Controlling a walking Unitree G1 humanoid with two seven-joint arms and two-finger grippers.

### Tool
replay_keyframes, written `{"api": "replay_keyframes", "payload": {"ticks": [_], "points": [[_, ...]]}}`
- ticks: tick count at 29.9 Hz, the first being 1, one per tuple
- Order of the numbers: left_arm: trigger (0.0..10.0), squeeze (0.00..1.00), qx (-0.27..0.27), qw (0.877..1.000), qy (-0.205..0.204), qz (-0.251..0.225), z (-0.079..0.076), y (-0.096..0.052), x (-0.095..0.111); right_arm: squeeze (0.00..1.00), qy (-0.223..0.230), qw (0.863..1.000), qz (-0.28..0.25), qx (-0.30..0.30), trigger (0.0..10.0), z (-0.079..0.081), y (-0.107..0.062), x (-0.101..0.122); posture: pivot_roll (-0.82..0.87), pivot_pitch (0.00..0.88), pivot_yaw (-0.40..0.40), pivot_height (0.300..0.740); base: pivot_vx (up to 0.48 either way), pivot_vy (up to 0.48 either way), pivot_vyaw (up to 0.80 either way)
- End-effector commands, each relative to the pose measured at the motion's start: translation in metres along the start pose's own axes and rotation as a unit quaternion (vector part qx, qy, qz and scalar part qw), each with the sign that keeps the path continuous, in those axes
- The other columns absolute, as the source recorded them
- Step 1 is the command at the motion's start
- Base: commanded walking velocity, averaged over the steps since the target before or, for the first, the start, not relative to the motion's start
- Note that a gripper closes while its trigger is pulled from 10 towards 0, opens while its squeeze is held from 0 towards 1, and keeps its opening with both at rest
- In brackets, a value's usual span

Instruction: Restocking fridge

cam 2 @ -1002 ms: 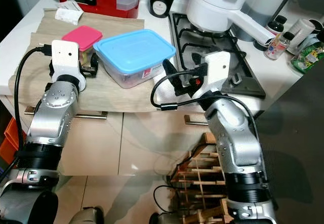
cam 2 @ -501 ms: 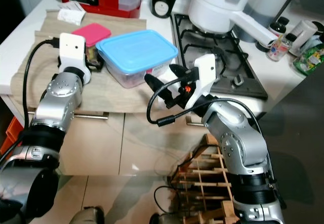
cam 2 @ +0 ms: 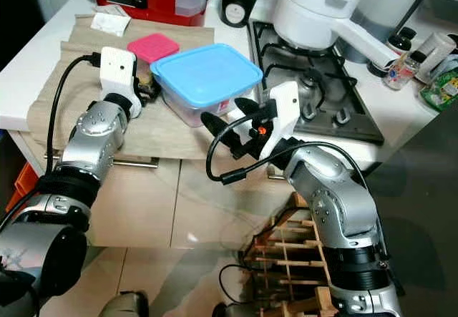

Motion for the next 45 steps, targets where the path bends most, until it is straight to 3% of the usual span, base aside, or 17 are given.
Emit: {"api": "replay_keyframes", "payload": {"ticks": [1, 11, 17, 18, 22, 24, 29, 32, 35, 36, 38, 44, 45], "points": [[0.0, 0.0, -0.019, 1.0, -0.012, -0.002, -0.011, 0.002, -0.001, 0.0, -0.002, 1.0, 0.003, -0.002, 10.0, -0.001, -0.005, 0.001, -0.06, 0.05, -0.179, 0.74, 0.0, 0.0, 0.0], [0.0, 0.0, -0.018, 0.997, -0.038, -0.058, 0.0, -0.001, 0.02, 0.0, -0.004, 1.0, 0.009, 0.002, 10.0, -0.001, -0.003, 0.0, -0.05, 0.053, -0.184, 0.74, 0.0, 0.0, 0.0], [0.0, 0.0, 0.018, 0.997, -0.018, -0.075, 0.015, -0.005, 0.03, 0.0, -0.005, 1.0, 0.012, 0.001, 10.0, -0.001, -0.004, -0.002, -0.05, 0.058, -0.186, 0.74, 0.0, 0.0, 0.0], [0.0, 0.0, 0.041, 0.995, -0.002, -0.09, 0.026, -0.007, 0.038, 0.0, -0.005, 1.0, 0.013, 0.0, 10.0, -0.001, -0.004, -0.003, -0.05, 0.059, -0.186, 0.74, 0.0, 0.0, 0.0], [0.0, 0.0, 0.072, 0.991, 0.024, -0.112, 0.04, -0.011, 0.052, 0.0, -0.006, 1.0, 0.011, -0.004, 10.0, -0.002, -0.003, -0.002, -0.05, 0.061, -0.185, 0.74, 0.0, 0.0, 0.0], [0.0, 0.0, 0.097, 0.986, 0.033, -0.13, 0.05, -0.015, 0.063, 0.0, -0.01, 1.0, -0.01, -0.019, 10.0, -0.006, -0.001, 0.005, -0.05, 0.063, -0.18, 0.74, 0.0, 0.0, 0.0], [0.0, 0.0, 0.117, 0.977, 0.038, -0.173, 0.056, -0.03, 0.085, 0.0, -0.025, 0.997, -0.06, -0.053, 10.0, -0.013, -0.001, 0.021, -0.05, 0.064, -0.172, 0.74, 0.0, 0.0, 0.0], [0.0, 0.0, 0.111, 0.976, 0.034, -0.185, 0.053, -0.036, 0.09, 0.0, -0.023, 0.996, -0.065, -0.054, 10.0, -0.013, -0.002, 0.023, -0.04, 0.065, -0.167, 0.74, 0.0, 0.0, 0.0], [0.0, 0.0, 0.092, 0.975, 0.032, -0.199, 0.04, -0.058, 0.094, 0.0, -0.014, 0.997, -0.064, -0.033, 10.0, -0.005, -0.004, 0.022, -0.03, 0.065, -0.16, 0.74, 0.0, 0.0, 0.0], [0.0, 0.0, 0.092, 0.975, 0.032, -0.199, 0.04, -0.058, 0.094, 0.0, -0.014, 0.997, -0.064, -0.033, 10.0, -0.005, -0.004, 0.022, -0.03, 0.065, -0.16, 0.74, 0.0, 0.0, 0.0], [0.0, 0.0, 0.085, 0.978, 0.016, -0.19, 0.026, -0.076, 0.083, 0.0, -0.01, 0.996, -0.082, -0.021, 10.0, 0.002, -0.006, 0.03, -0.03, 0.064, -0.158, 0.74, 0.0, 0.0, 0.0], [0.0, 0.0, 0.077, 0.98, -0.002, -0.183, 0.013, -0.088, 0.078, 0.0, 0.008, 0.994, -0.109, -0.002, 10.0, 0.008, -0.006, 0.041, -0.02, 0.06, -0.155, 0.74, 0.0, 0.0, 0.0], [0.0, 0.0, 0.072, 0.982, -0.01, -0.174, 0.004, -0.091, 0.073, 0.0, 0.021, 0.994, -0.11, 0.013, 10.0, 0.012, -0.005, 0.043, -0.02, 0.058, -0.154, 0.74, 0.0, 0.0, 0.0]]}}
Point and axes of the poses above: a point about 5 cm out from each wrist's last joint towards the gripper, its own y axis pointing out of the wrist towards the gripper, its own x axis along the axis of the wrist's last joint, z = x × y, the point moved 5 cm from there along y, pointing out of the wrist towards the gripper, and after that the axes turned 8 degrees about y, right-handed, at the moved point
